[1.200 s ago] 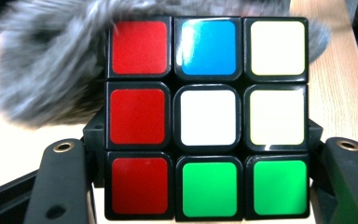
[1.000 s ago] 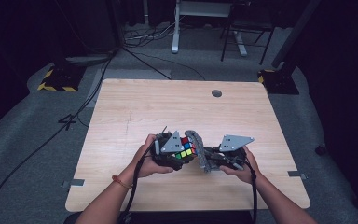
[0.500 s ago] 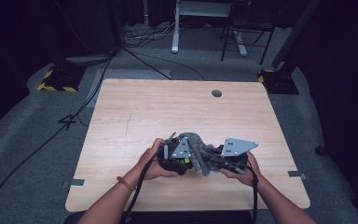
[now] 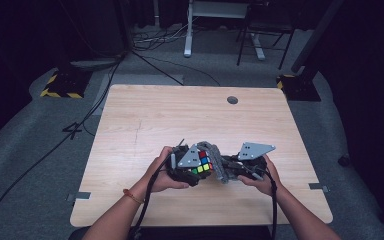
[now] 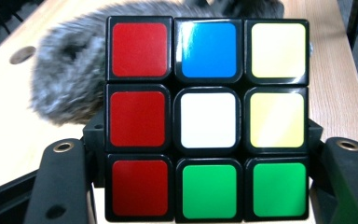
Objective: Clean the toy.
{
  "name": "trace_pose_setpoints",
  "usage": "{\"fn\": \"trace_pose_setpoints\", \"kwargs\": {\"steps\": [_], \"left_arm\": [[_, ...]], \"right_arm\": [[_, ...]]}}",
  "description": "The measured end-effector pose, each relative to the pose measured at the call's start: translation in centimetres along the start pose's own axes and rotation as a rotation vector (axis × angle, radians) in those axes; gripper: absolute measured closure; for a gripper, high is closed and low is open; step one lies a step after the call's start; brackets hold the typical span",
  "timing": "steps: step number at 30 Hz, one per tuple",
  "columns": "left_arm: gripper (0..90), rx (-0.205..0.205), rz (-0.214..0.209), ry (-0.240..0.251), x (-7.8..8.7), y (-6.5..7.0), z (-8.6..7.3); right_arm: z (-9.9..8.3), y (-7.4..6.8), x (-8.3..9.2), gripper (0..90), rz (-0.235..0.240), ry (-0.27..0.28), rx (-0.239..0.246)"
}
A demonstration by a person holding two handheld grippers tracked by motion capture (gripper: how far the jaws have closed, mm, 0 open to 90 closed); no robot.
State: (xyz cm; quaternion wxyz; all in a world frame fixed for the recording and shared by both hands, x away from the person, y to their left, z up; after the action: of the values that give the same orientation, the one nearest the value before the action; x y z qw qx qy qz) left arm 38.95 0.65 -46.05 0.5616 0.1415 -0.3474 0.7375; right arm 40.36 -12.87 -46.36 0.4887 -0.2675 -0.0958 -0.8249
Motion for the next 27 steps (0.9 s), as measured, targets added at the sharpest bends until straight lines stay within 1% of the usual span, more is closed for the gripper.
{"fn": "trace_pose_setpoints", "kwargs": {"steps": [2, 4, 7, 9, 12, 14, 15, 16, 18, 21, 22, 23, 25, 26, 27], "left_arm": [[33.1, 0.003, 0.007, -0.003, 0.1, -0.1, -0.1], [33.1, 0.005, 0.004, -0.002, 0.1, -0.1, -0.1], [33.1, 0.004, 0.005, -0.005, 0.0, -0.1, -0.2], [33.1, 0.006, -0.001, -0.003, -0.1, 0.0, -0.2], [33.1, 0.0, 0.002, -0.032, -0.4, 0.1, -0.5], [33.1, -0.004, -0.004, -0.053, -0.9, 0.2, -0.7], [33.2, -0.004, -0.004, -0.053, -0.9, 0.2, -0.7], [33.1, -0.014, -0.008, -0.073, -1.3, 0.4, -0.8], [33.1, -0.012, -0.016, -0.081, -1.6, 0.6, -0.9], [33.1, -0.013, -0.026, -0.082, -1.9, 0.9, -0.8], [33.1, -0.023, -0.03, -0.09, -2.2, 1.0, -0.8], [33.1, -0.017, -0.036, -0.095, -2.4, 1.2, -0.9], [33.1, -0.022, -0.04, -0.096, -2.5, 1.3, -0.9], [33.1, -0.02, -0.041, -0.102, -2.6, 1.4, -0.9], [33.1, -0.025, -0.056, -0.1, -2.7, 1.5, -0.8]], "right_arm": [[0.1, -0.1, 0.0, 80.4, 0.008, 0.005, 0.0], [0.2, -0.4, 0.1, 80.5, 0.019, 0.017, 0.006], [0.3, -0.6, 0.2, 80.5, 0.017, 0.019, 0.013], [0.4, -0.8, 0.5, 80.5, 0.011, 0.027, 0.025], [0.6, -1.0, 0.7, 80.5, 0.018, 0.033, 0.027], [0.8, -1.5, 0.8, 80.5, 0.023, 0.04, 0.041], [0.8, -1.6, 0.8, 80.5, 0.025, 0.037, 0.045], [0.8, -1.8, 0.8, 80.5, 0.028, 0.039, 0.049], [0.9, -2.0, 0.8, 80.5, 0.03, 0.043, 0.061], [1.0, -2.2, 0.9, 80.5, 0.04, 0.055, 0.057], [1.2, -2.4, 1.0, 80.4, 0.047, 0.065, 0.061], [1.2, -2.4, 1.0, 80.4, 0.048, 0.065, 0.062], [1.2, -2.4, 1.0, 80.4, 0.044, 0.069, 0.062], [1.2, -2.2, 0.8, 80.4, 0.032, 0.068, 0.059], [1.2, -2.1, 0.7, 80.3, 0.027, 0.066, 0.054]]}}
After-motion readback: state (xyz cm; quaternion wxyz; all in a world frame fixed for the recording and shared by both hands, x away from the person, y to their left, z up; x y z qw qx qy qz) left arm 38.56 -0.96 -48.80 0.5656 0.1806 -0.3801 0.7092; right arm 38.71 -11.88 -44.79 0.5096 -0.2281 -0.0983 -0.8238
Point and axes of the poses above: each handheld gripper's, and its own axes: x roughly backward along the jaws, z roughly out of its top, y roughly to its right, the point moved 8 cm from there along -x, roughly forward along the jaws, and after that the axes turned 13 degrees about -x, right-handed, at the moved point
